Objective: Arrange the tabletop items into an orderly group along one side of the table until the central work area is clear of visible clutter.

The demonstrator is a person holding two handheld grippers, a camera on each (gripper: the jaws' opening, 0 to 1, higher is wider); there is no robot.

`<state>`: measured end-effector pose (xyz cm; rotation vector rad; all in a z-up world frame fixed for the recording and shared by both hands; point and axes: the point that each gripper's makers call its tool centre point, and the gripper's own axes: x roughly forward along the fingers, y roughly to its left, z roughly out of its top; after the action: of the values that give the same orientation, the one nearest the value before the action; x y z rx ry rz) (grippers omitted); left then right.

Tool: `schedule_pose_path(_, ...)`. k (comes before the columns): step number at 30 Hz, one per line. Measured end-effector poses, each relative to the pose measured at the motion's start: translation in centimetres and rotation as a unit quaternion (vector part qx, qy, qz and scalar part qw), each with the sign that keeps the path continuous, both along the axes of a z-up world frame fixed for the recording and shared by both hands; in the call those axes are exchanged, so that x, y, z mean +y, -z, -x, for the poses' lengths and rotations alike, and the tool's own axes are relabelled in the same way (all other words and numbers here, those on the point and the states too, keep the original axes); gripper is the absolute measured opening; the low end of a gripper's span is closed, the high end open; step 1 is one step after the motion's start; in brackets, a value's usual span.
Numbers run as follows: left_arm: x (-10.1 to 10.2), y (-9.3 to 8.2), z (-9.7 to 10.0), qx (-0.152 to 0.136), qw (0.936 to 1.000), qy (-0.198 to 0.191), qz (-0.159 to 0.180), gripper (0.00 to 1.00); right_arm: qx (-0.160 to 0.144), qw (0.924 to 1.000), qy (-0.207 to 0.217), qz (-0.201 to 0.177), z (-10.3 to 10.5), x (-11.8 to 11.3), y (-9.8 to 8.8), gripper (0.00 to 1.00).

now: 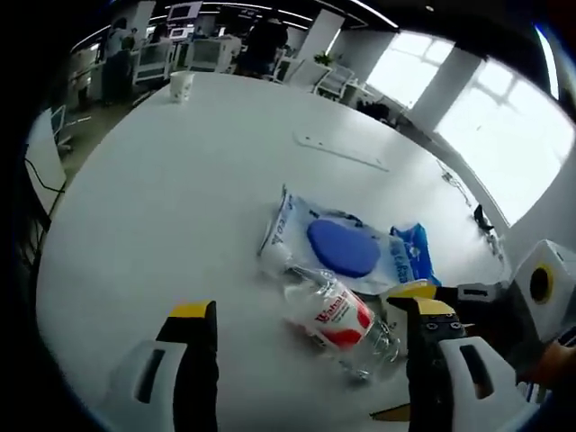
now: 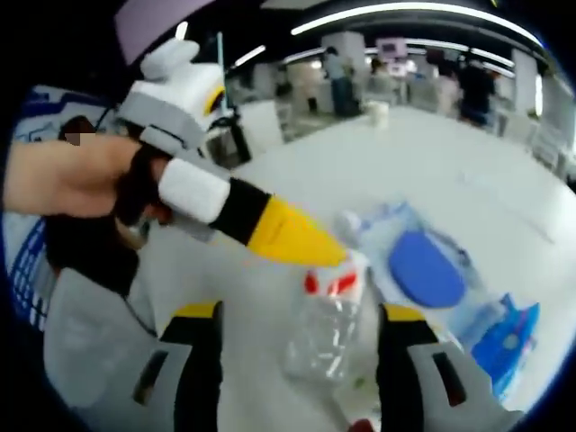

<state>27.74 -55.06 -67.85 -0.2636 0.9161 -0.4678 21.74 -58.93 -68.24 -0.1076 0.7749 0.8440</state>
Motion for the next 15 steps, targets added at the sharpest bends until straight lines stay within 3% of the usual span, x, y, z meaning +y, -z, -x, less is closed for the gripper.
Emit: schedule_pose_path(15,-1.6,0.9,-0.8,0.025,0.9993,-0.016,0.024,0.81,0.020,0.9997,0.001,0.011,0.0,0.3,1.7,0.65)
